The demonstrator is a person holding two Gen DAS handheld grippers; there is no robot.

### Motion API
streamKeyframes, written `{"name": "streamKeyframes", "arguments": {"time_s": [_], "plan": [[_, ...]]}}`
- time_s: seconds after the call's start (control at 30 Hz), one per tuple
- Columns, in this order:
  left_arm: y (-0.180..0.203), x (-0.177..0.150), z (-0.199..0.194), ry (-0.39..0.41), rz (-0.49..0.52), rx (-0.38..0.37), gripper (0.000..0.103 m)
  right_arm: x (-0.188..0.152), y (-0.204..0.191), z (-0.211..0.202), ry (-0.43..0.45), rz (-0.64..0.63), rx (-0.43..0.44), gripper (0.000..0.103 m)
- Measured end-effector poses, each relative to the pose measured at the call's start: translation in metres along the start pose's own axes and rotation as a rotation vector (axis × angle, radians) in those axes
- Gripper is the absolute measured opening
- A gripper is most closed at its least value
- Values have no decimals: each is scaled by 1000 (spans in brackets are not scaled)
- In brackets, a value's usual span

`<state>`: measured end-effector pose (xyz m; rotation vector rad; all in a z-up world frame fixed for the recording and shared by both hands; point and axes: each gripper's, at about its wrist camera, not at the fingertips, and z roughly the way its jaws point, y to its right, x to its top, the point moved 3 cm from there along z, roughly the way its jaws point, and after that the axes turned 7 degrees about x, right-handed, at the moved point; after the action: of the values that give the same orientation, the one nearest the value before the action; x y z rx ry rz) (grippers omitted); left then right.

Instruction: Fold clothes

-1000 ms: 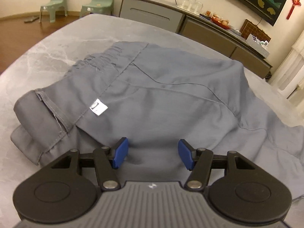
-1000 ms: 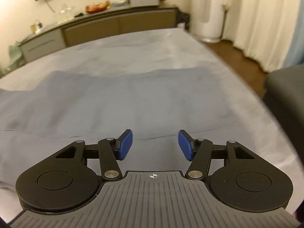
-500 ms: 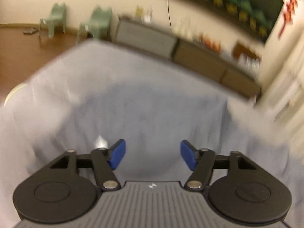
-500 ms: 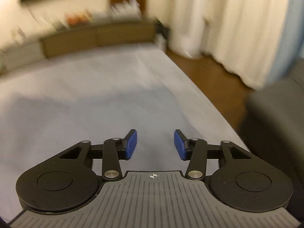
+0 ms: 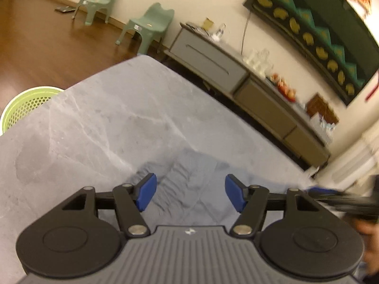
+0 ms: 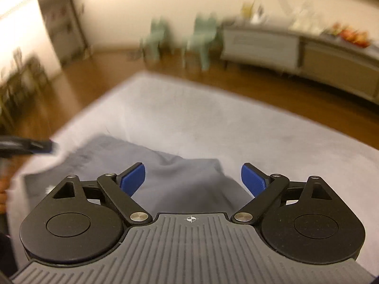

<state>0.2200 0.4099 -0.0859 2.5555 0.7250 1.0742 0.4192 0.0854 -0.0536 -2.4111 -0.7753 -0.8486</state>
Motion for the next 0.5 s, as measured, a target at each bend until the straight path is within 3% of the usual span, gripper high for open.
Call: {"name": "streamKeyframes", "arguments": {"time_s": [0.07,0.1,0.13,0.17,0.2,0.33,0.4,0.5], "plan": [[-2,5,-2,7,-23,-15,65,9,11,48,-116,3,-34,76],[-3,7,-3,14,-30,-18,65,9,14,64,-172,18,4,66],[-3,8,-6,20,-33,-20,65,9,12,66,-185,19,41,41],[-4,8,-8,26,-34,-20,65,10,11,69,-198,20,78,24],[-5,8,-10,32,-35,-19,65,9,5,65,-192,9,117,14],[-6,10,-21,74,-19,-9,65,-22,-67,-19,-8,-219,275,7],[-6,11,-23,86,-13,2,67,-76,-113,-48,-36,-409,279,6],[-7,10,-17,70,-12,27,71,-155,-146,-42,-171,-603,182,5]]}}
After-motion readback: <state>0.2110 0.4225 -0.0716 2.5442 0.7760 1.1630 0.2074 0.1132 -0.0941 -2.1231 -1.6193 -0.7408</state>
